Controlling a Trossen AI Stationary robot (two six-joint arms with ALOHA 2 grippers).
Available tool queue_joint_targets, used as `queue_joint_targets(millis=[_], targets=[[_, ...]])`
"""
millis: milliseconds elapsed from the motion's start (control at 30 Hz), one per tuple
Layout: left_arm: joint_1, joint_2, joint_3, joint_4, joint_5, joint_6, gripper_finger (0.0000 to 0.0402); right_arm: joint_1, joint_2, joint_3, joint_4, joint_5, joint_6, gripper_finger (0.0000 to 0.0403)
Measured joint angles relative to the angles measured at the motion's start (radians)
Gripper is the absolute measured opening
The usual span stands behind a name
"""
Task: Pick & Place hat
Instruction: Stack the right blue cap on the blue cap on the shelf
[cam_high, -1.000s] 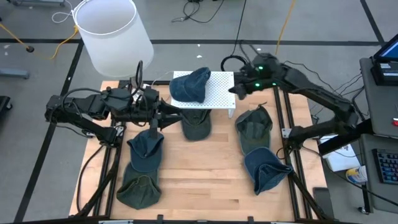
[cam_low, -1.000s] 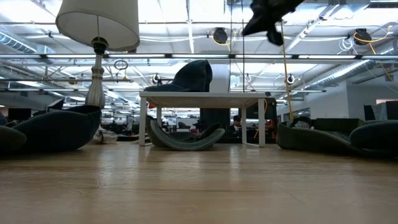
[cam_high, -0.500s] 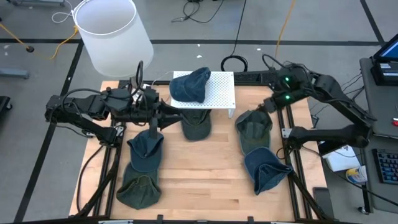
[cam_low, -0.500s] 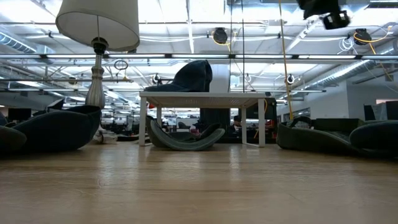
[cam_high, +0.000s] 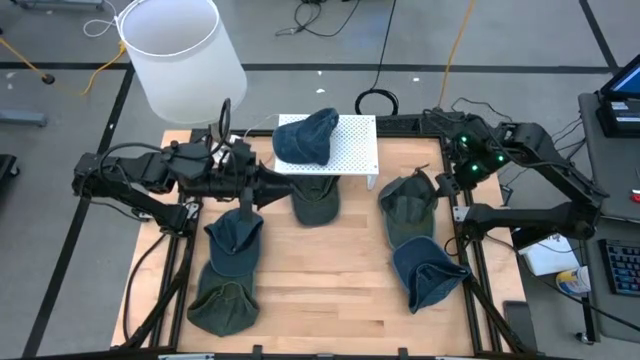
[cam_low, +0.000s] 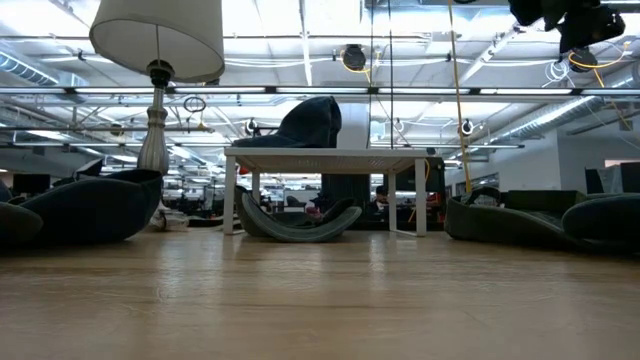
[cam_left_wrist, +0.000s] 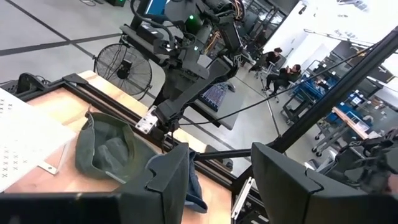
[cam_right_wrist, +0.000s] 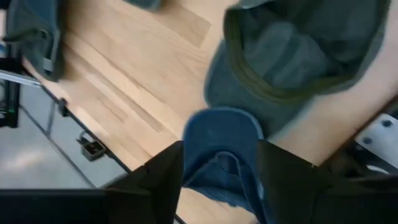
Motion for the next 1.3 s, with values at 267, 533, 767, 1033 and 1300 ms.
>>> queue_joint_targets(millis=[267, 533, 767, 1033, 1300], targets=[[0.000, 0.000, 0.000, -0.001, 0.000, -0.020, 0.0179, 0.057, -0.033, -0.149, -0.003, -0.004, 0.045, 0.0201], [0.000, 0.000, 0.000, -0.002, 0.000, -0.020, 0.0179, 0.186, -0.090, -0.359, 0.009, 0.053, 0.136, 0.0204], [0.000, 0.000, 0.000, -0.003, 0.033, -0.016, 0.0179, 0.311, -0.069, -0.520, 0.120, 0.050, 0.201, 0.0204], [0.000, 0.000, 0.000, -0.006, 0.034, -0.015, 0.0179, 0.452, 0.007, -0.622, 0.289, 0.051, 0.273, 0.0205], [0.000, 0.000, 0.000, -0.008, 0.080, -0.012, 0.0179, 0.522, 0.059, -0.694, 0.398, 0.045, 0.282, 0.0206]])
